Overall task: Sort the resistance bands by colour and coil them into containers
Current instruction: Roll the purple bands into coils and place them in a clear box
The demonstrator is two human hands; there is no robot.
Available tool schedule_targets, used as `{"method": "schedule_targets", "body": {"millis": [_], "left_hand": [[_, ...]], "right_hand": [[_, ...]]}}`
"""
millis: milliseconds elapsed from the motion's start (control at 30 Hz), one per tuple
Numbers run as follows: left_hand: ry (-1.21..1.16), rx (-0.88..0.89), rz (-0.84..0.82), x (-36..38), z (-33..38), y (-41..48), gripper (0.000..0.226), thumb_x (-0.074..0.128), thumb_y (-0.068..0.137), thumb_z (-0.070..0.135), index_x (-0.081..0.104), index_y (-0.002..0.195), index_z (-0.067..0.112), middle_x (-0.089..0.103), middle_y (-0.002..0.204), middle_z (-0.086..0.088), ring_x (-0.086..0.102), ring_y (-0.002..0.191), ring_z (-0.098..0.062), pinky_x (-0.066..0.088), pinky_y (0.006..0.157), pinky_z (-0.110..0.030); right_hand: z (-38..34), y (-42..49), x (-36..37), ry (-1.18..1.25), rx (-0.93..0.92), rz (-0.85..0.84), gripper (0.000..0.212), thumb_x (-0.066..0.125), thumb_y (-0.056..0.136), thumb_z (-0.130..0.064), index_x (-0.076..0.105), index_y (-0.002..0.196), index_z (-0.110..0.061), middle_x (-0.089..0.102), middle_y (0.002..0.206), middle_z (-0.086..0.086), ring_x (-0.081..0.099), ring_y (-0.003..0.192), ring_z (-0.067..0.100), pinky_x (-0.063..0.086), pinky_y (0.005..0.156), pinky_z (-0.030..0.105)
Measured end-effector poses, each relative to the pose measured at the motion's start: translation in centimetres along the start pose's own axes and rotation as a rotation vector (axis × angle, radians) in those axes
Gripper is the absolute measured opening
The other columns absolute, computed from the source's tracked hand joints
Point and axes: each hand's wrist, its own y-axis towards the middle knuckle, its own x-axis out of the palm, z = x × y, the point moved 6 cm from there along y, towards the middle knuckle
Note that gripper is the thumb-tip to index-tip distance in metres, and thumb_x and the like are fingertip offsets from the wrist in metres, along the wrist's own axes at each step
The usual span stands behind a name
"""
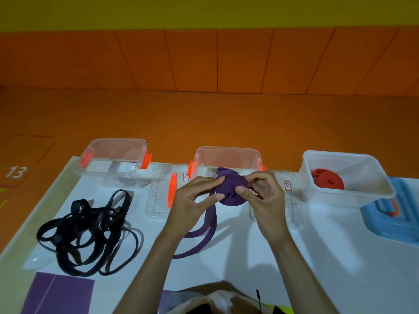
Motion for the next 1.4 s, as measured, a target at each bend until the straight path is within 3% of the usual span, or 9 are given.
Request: {"method": "schedule_targets", "body": {"millis": [233, 433, 600, 767, 900, 1000, 1100, 1300, 1400], "left_hand": [[-0.025, 0.04, 0.072, -0.4, 0.9, 0.0, 0.041, 0.089, 0.082, 0.012, 0.08, 0.117, 0.03, 0.08, 0.113, 0.009, 0.075, 0.109, -0.018, 0.06, 0.092, -0.025], [-0.104, -0.025, 0.065, -0.3, 0.5, -0.3, 0.039, 0.085, 0.081, 0.021, 0.08, 0.114, 0.041, 0.079, 0.114, 0.006, 0.073, 0.112, -0.021, 0.06, 0.091, -0.026], [-0.071, 0.027, 0.102, -0.5, 0.8, 0.0, 0.042, 0.09, 0.081, 0.015, 0.08, 0.112, 0.04, 0.08, 0.112, 0.008, 0.075, 0.109, -0.019, 0.061, 0.09, -0.025], [-0.096, 0.03, 0.156, -0.5, 0.6, -0.4, 0.037, 0.087, 0.082, 0.017, 0.08, 0.115, 0.032, 0.078, 0.115, 0.003, 0.073, 0.112, -0.025, 0.062, 0.091, -0.032], [-0.061, 0.039, 0.125, -0.8, 1.0, -0.1, 0.038, 0.09, 0.082, 0.018, 0.081, 0.114, 0.036, 0.08, 0.111, 0.006, 0.075, 0.108, -0.023, 0.063, 0.09, -0.034], [-0.066, 0.042, 0.155, -0.8, 1.4, 0.2, 0.041, 0.092, 0.081, 0.02, 0.078, 0.115, 0.038, 0.079, 0.114, 0.008, 0.075, 0.111, -0.018, 0.061, 0.091, -0.025], [-0.057, 0.068, 0.141, -0.8, 1.1, 0.1, 0.037, 0.089, 0.084, 0.017, 0.079, 0.117, 0.029, 0.077, 0.118, 0.005, 0.073, 0.116, -0.023, 0.062, 0.094, -0.031], [-0.083, 0.039, 0.139, -1.3, 0.9, 0.6, 0.038, 0.091, 0.081, 0.014, 0.081, 0.112, 0.034, 0.08, 0.111, 0.006, 0.076, 0.108, -0.02, 0.062, 0.091, -0.027], [-0.104, 0.036, 0.135, -1.1, 0.8, 0.6, 0.034, 0.091, 0.082, 0.015, 0.081, 0.11, 0.03, 0.08, 0.112, 0.005, 0.076, 0.11, -0.021, 0.062, 0.09, -0.026]], "right_hand": [[1.1, -0.1, -0.3, 0.021, 0.11, 0.0, 0.026, 0.091, 0.076, -0.019, 0.067, 0.081, -0.027, 0.077, 0.106, 0.011, 0.075, 0.105, 0.031, 0.062, 0.084, 0.037], [0.3, 0.2, 0.3, 0.012, 0.032, -0.021, 0.025, 0.087, 0.082, -0.023, 0.074, 0.1, -0.034, 0.077, 0.11, -0.002, 0.074, 0.108, 0.02, 0.059, 0.087, 0.028], [1.0, 0.3, 0.3, 0.055, 0.094, -0.027, 0.03, 0.093, 0.073, -0.023, 0.066, 0.082, -0.032, 0.076, 0.106, 0.007, 0.074, 0.108, 0.03, 0.061, 0.084, 0.035], [0.3, 0.8, 0.6, 0.039, -0.001, -0.009, 0.028, 0.089, 0.08, -0.021, 0.072, 0.099, -0.033, 0.077, 0.106, -0.004, 0.074, 0.105, 0.02, 0.058, 0.086, 0.024], [1.6, 0.6, 0.8, 0.029, 0.065, -0.067, 0.026, 0.089, 0.082, -0.023, 0.066, 0.093, -0.026, 0.075, 0.118, 0.004, 0.071, 0.118, 0.026, 0.061, 0.09, 0.032], [2.2, 0.8, 0.4, 0.035, 0.092, 0.003, 0.028, 0.092, 0.075, -0.025, 0.065, 0.083, -0.029, 0.077, 0.105, 0.005, 0.074, 0.106, 0.028, 0.06, 0.084, 0.034], [1.8, 1.2, 0.0, 0.058, 0.033, 0.051, 0.029, 0.092, 0.076, -0.022, 0.067, 0.09, -0.029, 0.073, 0.096, -0.001, 0.072, 0.096, 0.022, 0.058, 0.083, 0.033], [2.3, 0.9, 0.9, 0.098, 0.081, -0.072, 0.035, 0.09, 0.084, -0.034, 0.063, 0.106, -0.028, 0.073, 0.123, 0.006, 0.068, 0.12, 0.027, 0.059, 0.089, 0.031], [2.4, 0.9, 0.6, 0.088, 0.077, 0.009, 0.034, 0.093, 0.08, -0.034, 0.063, 0.096, -0.029, 0.074, 0.107, 0.005, 0.072, 0.103, 0.023, 0.059, 0.079, 0.027]]}}
